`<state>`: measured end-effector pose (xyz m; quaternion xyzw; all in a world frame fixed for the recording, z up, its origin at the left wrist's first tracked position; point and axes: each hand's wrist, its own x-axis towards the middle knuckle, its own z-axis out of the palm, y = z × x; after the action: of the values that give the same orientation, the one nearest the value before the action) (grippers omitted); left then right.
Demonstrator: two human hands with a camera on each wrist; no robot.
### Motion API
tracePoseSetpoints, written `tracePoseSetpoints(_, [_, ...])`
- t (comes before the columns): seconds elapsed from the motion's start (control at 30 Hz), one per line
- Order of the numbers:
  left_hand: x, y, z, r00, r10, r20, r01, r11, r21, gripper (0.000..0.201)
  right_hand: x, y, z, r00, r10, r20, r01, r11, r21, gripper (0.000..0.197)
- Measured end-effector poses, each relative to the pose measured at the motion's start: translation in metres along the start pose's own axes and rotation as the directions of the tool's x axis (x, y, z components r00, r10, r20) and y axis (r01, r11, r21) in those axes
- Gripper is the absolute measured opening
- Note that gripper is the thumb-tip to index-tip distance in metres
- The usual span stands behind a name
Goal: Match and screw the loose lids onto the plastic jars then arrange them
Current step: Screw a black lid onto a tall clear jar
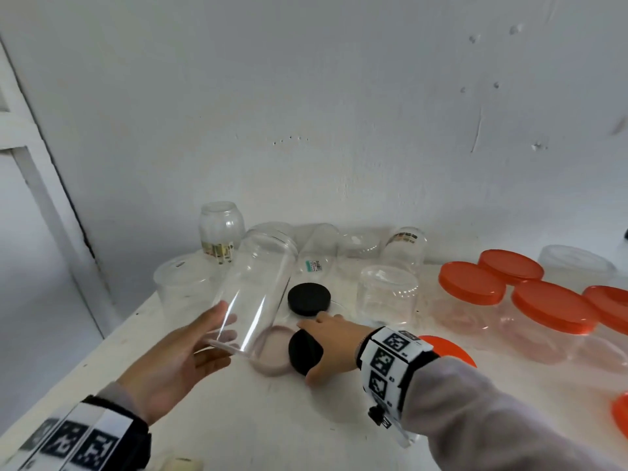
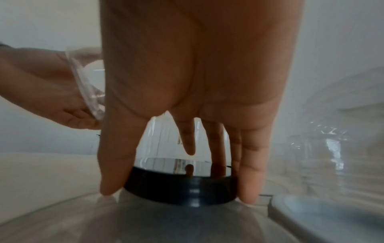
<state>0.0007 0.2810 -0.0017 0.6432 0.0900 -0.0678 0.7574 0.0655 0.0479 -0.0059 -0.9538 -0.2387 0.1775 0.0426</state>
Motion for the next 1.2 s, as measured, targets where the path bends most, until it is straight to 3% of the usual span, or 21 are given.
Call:
tracePoseSetpoints(0.1, [-0.001, -0.005, 0.0, 1.0, -0.011, 0.022, 0.01, 0.997, 0.071, 0.065, -0.002, 0.007, -0.006, 0.998, 0.038, -0.04, -0.035, 0.997, 0.073, 0.089])
tracePoseSetpoints(0.23, [-0.005, -0.009, 0.01, 0.991, -0.055, 0.119, 0.022, 0.964, 0.266, 0.097, -0.016, 0.023, -0.031, 0.982, 0.142, -0.124, -0.1, 0.951, 0.294, 0.086])
tracePoseSetpoints(0.37, [-0.007, -0.01, 0.02, 0.986, -0.049, 0.157, -0.017, 0.92, 0.391, 0.087, -0.031, 0.035, -0.057, 0.958, 0.185, -0.22, -0.031, 0.828, 0.559, 0.072])
tracePoseSetpoints(0.5, [-0.007, -0.011, 0.025, 0.983, -0.058, 0.174, -0.05, 0.829, 0.558, 0.091, -0.043, 0.035, -0.076, 0.936, 0.184, -0.299, 0.07, 0.736, 0.674, 0.065])
tracePoseSetpoints(0.7, [0.001, -0.014, 0.027, 0.977, -0.033, 0.212, -0.105, 0.787, 0.608, 0.077, -0.052, 0.016, -0.092, 0.95, 0.036, -0.31, 0.169, 0.775, 0.608, 0.069])
tracePoseSetpoints(0.93, [0.005, -0.015, 0.035, 0.963, -0.012, 0.269, -0.175, 0.732, 0.658, 0.092, -0.051, -0.013, -0.104, 0.986, -0.095, -0.139, 0.137, 0.933, 0.334, 0.084])
tracePoseSetpoints(1.07, [0.0, 0.0, 0.04, 0.94, 0.108, 0.325, -0.267, 0.824, 0.499, 0.105, -0.049, -0.03, -0.11, 0.991, -0.124, -0.057, 0.134, 0.962, 0.239, 0.083])
tracePoseSetpoints(1.2, [-0.007, 0.007, 0.044, 0.923, 0.24, 0.301, -0.343, 0.867, 0.362, 0.094, -0.046, -0.049, -0.117, 0.99, -0.138, -0.011, 0.139, 0.98, 0.144, 0.082])
